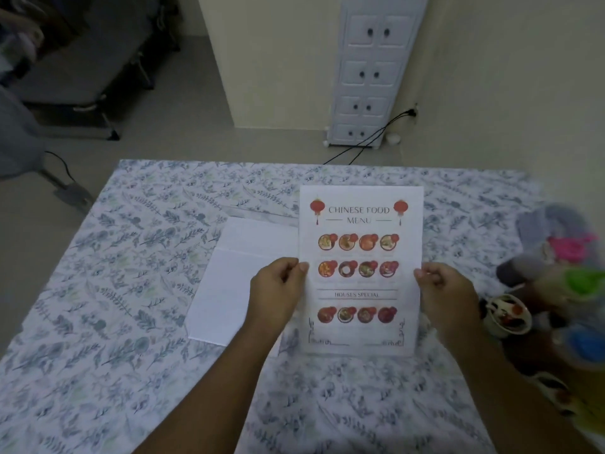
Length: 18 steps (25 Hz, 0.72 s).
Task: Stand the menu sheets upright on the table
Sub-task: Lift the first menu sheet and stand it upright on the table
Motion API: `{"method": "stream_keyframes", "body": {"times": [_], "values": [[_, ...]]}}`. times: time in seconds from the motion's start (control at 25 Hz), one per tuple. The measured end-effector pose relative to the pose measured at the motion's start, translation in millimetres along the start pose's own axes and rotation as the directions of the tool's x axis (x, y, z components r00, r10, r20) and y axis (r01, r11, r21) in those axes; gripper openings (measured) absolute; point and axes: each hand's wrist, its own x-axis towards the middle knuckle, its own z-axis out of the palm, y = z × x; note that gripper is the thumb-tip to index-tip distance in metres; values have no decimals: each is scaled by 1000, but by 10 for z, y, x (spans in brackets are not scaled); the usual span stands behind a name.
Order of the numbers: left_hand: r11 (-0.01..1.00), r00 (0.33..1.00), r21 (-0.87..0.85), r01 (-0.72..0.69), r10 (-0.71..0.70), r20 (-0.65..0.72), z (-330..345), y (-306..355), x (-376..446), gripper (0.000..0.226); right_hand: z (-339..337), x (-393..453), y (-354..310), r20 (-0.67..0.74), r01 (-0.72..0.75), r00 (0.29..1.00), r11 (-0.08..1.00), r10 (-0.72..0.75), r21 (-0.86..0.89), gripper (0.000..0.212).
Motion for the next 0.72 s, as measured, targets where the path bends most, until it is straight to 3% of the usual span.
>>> {"method": "stream_keyframes", "body": {"times": [0.2, 0.52, 0.72], "values": [[989, 986, -48, -138, 133, -96, 522, 239, 15, 24, -280, 88, 129, -167, 59, 986, 973, -22, 225, 4], [974, 957, -104, -204, 175, -233, 829, 20, -156, 20, -274, 140, 383, -154, 152, 981, 958, -116, 245, 26], [972, 947, -67, -225, 203, -248, 810, 9, -124, 20, -249, 155, 422, -166, 164, 978, 958, -127, 236, 12]]}}
